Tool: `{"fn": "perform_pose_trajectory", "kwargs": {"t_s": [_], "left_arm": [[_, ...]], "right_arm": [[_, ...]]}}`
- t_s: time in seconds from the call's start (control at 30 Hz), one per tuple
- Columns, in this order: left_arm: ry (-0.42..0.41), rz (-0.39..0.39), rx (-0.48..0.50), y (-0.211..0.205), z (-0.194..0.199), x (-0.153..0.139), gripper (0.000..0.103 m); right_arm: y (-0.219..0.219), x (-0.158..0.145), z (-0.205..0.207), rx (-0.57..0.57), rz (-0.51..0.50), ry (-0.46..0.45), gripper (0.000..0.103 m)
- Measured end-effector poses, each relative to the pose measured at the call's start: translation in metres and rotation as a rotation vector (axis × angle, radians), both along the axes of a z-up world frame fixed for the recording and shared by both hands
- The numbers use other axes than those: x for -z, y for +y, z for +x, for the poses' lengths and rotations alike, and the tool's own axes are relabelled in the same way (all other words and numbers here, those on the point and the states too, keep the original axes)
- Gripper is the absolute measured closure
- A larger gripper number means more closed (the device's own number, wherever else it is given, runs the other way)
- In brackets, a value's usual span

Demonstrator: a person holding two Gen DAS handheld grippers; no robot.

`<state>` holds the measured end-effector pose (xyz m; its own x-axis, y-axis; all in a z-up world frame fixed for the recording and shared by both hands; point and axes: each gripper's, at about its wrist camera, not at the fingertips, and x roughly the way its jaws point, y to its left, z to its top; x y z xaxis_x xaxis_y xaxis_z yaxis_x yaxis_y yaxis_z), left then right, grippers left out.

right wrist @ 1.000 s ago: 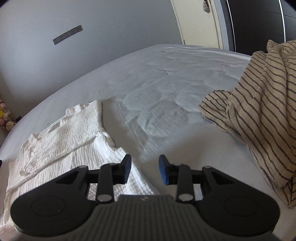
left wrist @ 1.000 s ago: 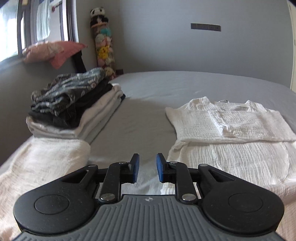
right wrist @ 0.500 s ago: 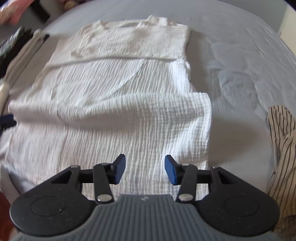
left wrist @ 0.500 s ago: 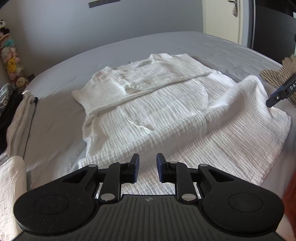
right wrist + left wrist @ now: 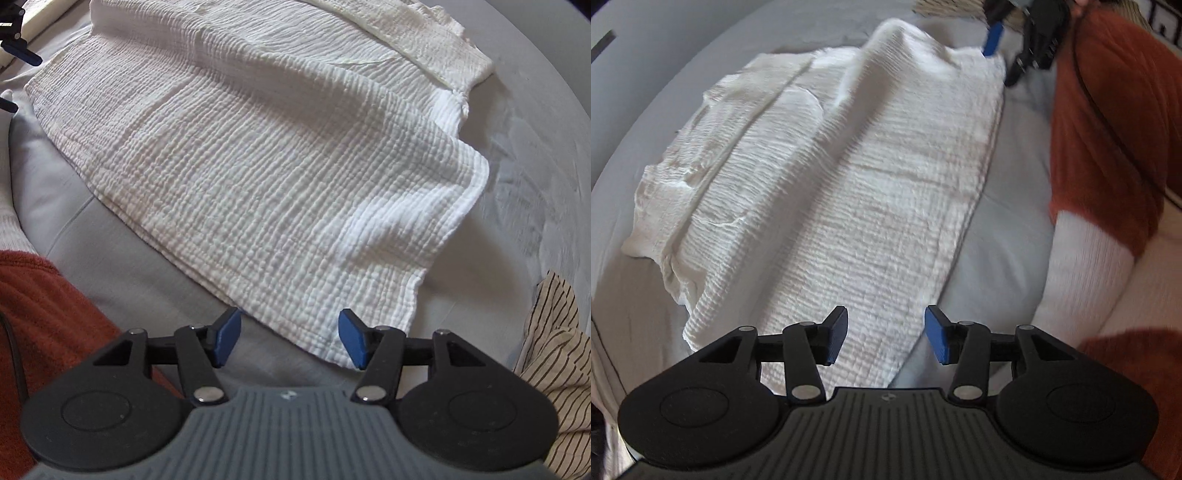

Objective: Fold clothes
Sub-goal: 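Grasp the shirt hem with the left gripper while the right gripper grasps it further along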

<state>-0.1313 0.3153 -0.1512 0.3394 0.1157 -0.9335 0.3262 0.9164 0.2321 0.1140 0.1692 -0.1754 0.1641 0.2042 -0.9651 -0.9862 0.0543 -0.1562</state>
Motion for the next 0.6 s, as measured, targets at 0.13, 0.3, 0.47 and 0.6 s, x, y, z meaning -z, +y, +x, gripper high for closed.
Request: {"fn": "perform_pose_trajectory", "kwargs": {"t_s": [0.13,0.3,0.47,0.6], "left_arm": [[0.129,0.082,0.045,0.009,0.000,0.019,0.048],[0.240,0.111,0.062,0.020,0.006,0.044,0.045],[0.305,0.130,0.037,0.036,0.008,0.062,0.043],[0.289,0.095,0.013,0.047,0.006,0.060,0.044]], "right_arm": [[0.005,0.015,-0.006,-0.073,-0.020,-0.036,0.036],[0.008,0.031,0.006,-0.081,-0.060,-0.004,0.021],[0.005,0.040,0.022,-0.054,-0.045,0.049,0.013],[0.005,0.039,0.027,-0.055,-0.031,0.066,0.016]]}}
